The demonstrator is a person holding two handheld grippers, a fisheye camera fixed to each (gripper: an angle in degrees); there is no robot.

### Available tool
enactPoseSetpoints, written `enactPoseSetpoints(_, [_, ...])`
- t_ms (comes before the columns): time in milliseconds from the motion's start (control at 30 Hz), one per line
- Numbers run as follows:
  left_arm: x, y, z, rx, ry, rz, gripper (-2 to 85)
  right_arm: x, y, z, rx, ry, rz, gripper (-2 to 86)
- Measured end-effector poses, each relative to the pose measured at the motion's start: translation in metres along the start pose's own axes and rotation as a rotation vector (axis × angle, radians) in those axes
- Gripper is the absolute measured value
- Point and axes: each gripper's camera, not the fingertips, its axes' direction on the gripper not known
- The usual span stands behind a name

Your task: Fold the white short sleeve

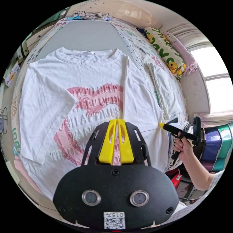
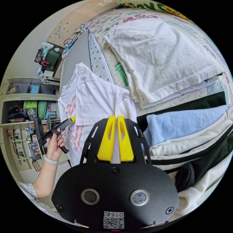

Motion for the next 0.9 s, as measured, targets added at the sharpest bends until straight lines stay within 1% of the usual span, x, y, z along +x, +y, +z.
enactPoseSetpoints(133, [0.005,-0.001,-0.014,-0.013,-0.044,0.054,-0.2,-0.001,0.039,0.019,-0.003,0.023,-0.02,1.4])
enactPoseSetpoints(233, [-0.004,0.001,-0.03,-0.018,-0.022,0.062,-0.3,-0.008,0.075,0.028,-0.004,0.062,-0.043,2.1])
enactPoseSetpoints(333, [-0.021,0.009,-0.061,0.04,0.001,0.062,-0.4,-0.023,0.115,0.023,0.031,0.087,-0.084,1.1])
enactPoseSetpoints(433, [-0.048,0.019,-0.099,0.097,0.022,0.046,-0.4,-0.055,0.146,-0.013,0.14,0.043,-0.011,0.1])
enactPoseSetpoints(467, [-0.059,0.023,-0.114,0.119,0.03,0.037,-0.4,-0.076,0.16,-0.039,0.232,-0.047,0.006,-0.1])
enactPoseSetpoints(500, [-0.07,0.028,-0.128,0.141,0.038,0.026,-0.4,-0.1,0.179,-0.065,0.354,-0.18,0.012,-0.3])
enactPoseSetpoints(533, [-0.075,0.03,-0.135,0.152,0.041,0.021,-0.4,-0.112,0.189,-0.077,0.416,-0.25,0.008,-0.3])
enactPoseSetpoints(600, [-0.096,0.038,-0.158,0.196,0.049,-0.005,-0.5,-0.161,0.233,-0.114,0.613,-0.495,-0.047,-0.4])
enactPoseSetpoints(667, [-0.109,0.043,-0.173,0.224,0.058,-0.025,-0.6,-0.195,0.267,-0.124,0.706,-0.607,-0.115,-0.5])
enactPoseSetpoints(767, [-0.13,0.05,-0.192,0.275,0.075,-0.05,-0.7,-0.239,0.326,-0.11,0.792,-0.675,-0.227,-0.5])
enactPoseSetpoints(900, [-0.156,0.056,-0.209,0.287,0.079,-0.057,-0.8,-0.271,0.396,-0.052,0.766,-0.774,-0.308,-0.5])
